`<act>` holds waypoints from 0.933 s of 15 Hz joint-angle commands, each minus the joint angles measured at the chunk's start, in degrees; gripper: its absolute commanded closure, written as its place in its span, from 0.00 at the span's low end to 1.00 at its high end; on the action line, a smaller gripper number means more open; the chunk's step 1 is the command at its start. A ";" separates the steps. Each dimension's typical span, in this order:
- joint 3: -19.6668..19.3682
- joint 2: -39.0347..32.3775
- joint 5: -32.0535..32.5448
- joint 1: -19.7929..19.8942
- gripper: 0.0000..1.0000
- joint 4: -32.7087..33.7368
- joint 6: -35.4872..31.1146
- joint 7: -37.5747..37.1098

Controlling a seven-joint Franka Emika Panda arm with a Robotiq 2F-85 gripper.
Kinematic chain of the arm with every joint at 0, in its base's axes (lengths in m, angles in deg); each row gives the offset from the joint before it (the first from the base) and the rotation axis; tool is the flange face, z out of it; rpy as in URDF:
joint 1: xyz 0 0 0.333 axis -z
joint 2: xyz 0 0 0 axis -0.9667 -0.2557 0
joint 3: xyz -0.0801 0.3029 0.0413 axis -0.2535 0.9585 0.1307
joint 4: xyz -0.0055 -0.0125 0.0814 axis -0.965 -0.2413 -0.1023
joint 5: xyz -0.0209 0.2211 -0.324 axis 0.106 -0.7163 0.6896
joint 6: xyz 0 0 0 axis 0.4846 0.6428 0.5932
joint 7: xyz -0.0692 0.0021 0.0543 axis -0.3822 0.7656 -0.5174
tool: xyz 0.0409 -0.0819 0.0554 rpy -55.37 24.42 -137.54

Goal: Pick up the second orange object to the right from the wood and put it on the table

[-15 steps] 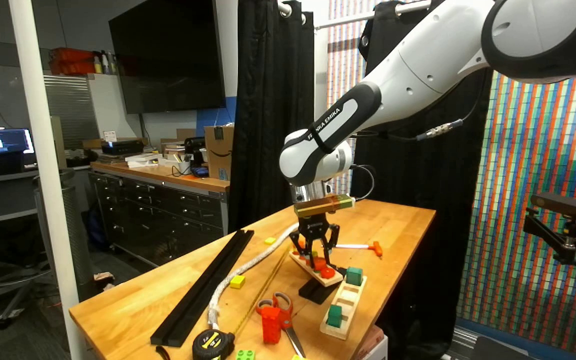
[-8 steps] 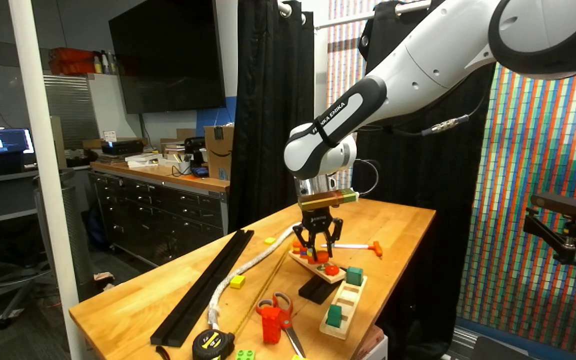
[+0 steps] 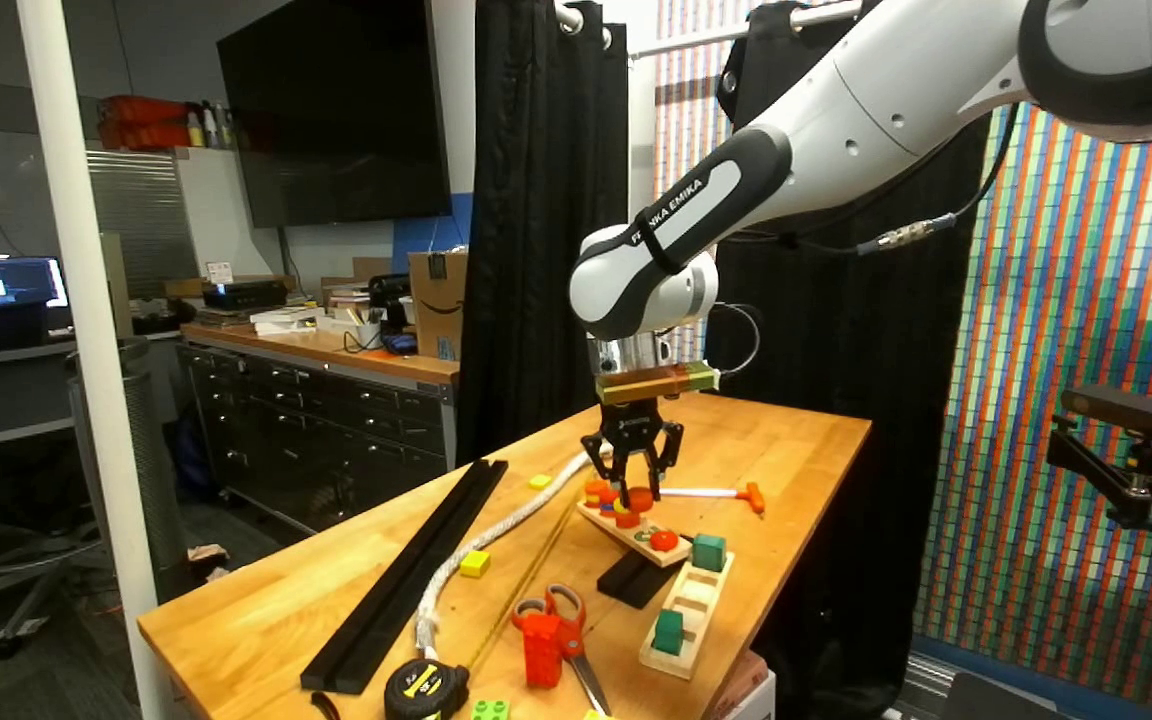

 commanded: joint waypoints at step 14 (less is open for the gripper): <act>3.49 -4.76 -1.68 -1.44 0.83 2.27 -1.32 14.97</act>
